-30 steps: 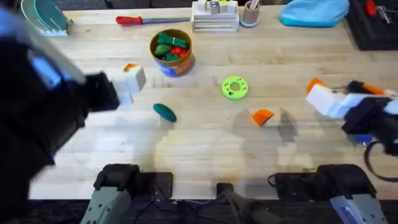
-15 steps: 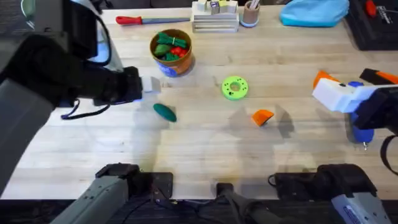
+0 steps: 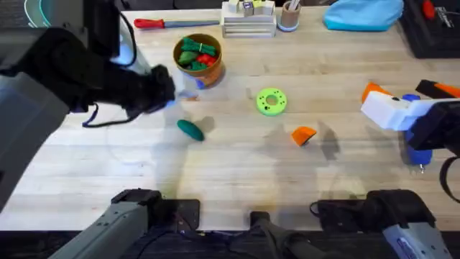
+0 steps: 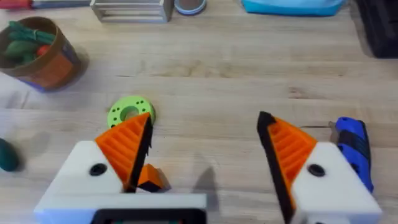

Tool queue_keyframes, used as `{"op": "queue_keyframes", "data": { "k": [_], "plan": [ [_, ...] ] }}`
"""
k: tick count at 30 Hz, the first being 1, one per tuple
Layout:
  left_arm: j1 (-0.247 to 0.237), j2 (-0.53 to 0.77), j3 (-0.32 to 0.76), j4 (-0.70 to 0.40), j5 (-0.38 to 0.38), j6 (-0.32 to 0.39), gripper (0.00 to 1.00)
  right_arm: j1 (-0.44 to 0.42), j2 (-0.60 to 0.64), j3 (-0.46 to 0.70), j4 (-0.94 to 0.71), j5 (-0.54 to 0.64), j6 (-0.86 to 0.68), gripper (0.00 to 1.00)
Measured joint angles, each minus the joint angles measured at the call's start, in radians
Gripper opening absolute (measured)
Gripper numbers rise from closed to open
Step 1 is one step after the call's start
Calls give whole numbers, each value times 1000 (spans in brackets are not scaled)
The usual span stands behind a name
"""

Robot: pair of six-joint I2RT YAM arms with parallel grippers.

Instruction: Pick up the gripper from the table and insert it into the empty holder that is missing its gripper. Then pick up a screw, insert it into the mounting hole, and use the screwdriver to tighten it. Finally, clean up the table by picking up the vegetable and placing it into the bucket.

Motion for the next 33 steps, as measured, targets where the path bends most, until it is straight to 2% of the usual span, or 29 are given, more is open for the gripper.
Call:
{"op": "queue_keyframes", "data": {
  "k": [2, 3, 4, 9, 12, 16, 21, 23, 33],
  "plan": [
    [-37, -18, 24, 52, 32, -4, 833, 0, 0, 0, 0, 0, 0, 991],
    [-66, -31, 33, 98, 47, -9, 958, 0, 0, 0, 0, 0, 0, 992],
    [-88, -41, 37, 133, 54, -10, 983, 0, 0, 0, 0, 0, 0, 991],
    [-222, -80, 44, 418, 97, -11, 994, 0, 0, 0, -1, 0, 0, 991],
    [-268, -83, 47, 575, 134, -14, 994, 0, 0, 0, -1, 0, 0, 991],
    [-277, -88, 50, 594, 157, -23, 994, 0, 0, 0, -2, 0, 0, 991],
    [-274, -88, 50, 582, 124, -17, 994, 0, 0, 0, -3, 0, 0, 992],
    [-266, -88, 50, 573, 111, 21, 993, 0, 0, 0, -3, 0, 0, 991],
    [-260, -160, 47, 620, 90, 305, 993, 0, 0, 0, -3, 0, 0, 992]
  ]
}}
